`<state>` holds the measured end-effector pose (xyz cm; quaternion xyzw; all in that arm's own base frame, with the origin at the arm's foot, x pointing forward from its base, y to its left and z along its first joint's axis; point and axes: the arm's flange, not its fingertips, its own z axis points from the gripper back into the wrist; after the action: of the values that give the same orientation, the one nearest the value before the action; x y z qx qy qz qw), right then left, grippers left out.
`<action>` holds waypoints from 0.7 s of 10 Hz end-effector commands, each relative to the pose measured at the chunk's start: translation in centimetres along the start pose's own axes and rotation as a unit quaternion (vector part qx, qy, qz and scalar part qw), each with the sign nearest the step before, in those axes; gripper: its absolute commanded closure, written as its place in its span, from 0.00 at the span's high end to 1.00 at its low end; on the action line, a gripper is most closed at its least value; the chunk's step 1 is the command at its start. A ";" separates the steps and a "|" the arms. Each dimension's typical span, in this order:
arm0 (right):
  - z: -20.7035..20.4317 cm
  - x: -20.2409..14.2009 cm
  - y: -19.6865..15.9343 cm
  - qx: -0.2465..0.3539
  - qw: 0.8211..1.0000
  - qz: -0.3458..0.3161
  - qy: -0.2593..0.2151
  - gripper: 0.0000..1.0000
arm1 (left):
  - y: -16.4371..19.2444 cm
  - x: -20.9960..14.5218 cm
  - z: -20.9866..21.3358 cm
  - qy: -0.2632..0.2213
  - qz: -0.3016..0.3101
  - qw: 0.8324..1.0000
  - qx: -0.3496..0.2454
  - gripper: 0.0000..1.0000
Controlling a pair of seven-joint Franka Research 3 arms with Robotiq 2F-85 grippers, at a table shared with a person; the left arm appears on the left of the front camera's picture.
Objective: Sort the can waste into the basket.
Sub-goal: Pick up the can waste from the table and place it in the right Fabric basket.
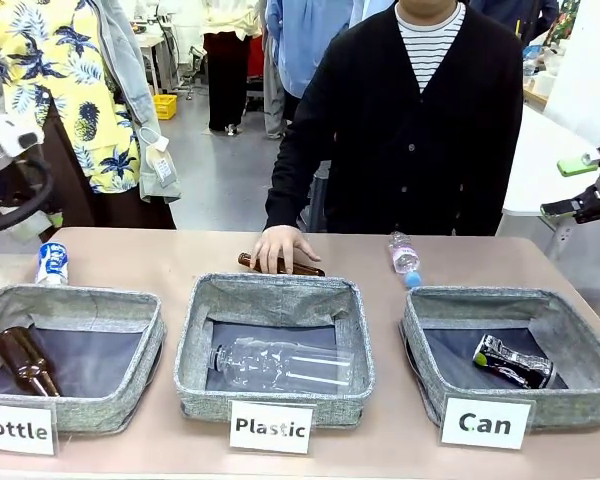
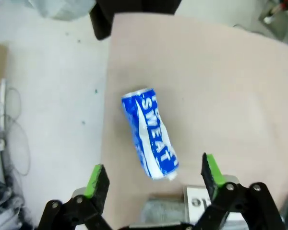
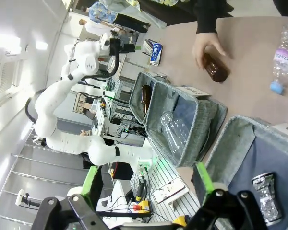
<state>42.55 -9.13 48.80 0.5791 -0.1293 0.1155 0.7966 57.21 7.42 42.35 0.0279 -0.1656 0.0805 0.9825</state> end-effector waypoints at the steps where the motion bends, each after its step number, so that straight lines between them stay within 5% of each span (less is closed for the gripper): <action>1: 0.2 -0.1 0.0 -0.003 1.000 0.010 0.002 1.00 | -1.3 4.4 -1.7 0.046 0.037 0.998 0.020 1.00; 7: 0.2 -0.1 0.0 -0.003 1.000 0.010 0.002 1.00 | 0.7 4.7 -10.3 0.156 0.125 0.980 0.022 1.00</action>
<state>42.56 -9.13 48.80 0.5791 -0.1292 0.1155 0.7966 64.33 9.76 33.50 0.0339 -0.0142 0.1933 0.9805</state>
